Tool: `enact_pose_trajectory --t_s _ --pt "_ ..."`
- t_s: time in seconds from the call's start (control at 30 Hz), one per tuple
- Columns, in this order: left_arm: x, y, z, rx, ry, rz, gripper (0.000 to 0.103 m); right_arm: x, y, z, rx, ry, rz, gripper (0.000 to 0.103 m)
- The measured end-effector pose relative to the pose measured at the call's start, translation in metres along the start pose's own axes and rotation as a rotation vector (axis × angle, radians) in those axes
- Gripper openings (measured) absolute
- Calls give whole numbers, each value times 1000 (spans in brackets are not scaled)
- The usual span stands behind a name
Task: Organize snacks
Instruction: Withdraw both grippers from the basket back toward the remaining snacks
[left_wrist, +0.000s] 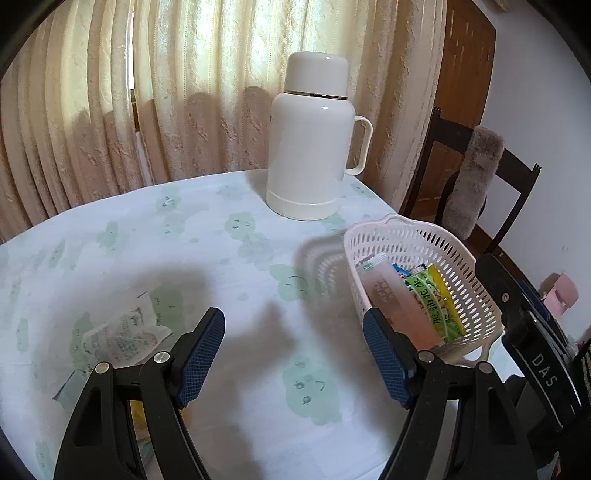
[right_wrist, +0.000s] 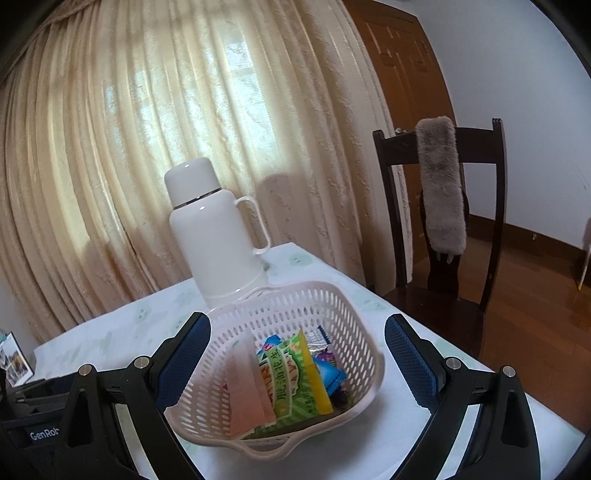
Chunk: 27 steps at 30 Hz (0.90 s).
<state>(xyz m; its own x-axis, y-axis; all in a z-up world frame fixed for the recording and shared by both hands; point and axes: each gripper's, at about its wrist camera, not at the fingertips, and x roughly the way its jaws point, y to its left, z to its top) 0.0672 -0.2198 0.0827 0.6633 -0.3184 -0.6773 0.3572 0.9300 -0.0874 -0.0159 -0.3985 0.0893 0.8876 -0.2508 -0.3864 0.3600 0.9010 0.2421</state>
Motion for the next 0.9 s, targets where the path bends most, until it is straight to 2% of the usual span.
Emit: enact_pose_trajectory --t_s 0.17,0.9 --pt "-6 1 -4 26 -14 21 76 3 4 -3 -27 19 13 96" --pt "-12 18 -23 24 24 84 76 10 23 -14 -114 65 60 95"
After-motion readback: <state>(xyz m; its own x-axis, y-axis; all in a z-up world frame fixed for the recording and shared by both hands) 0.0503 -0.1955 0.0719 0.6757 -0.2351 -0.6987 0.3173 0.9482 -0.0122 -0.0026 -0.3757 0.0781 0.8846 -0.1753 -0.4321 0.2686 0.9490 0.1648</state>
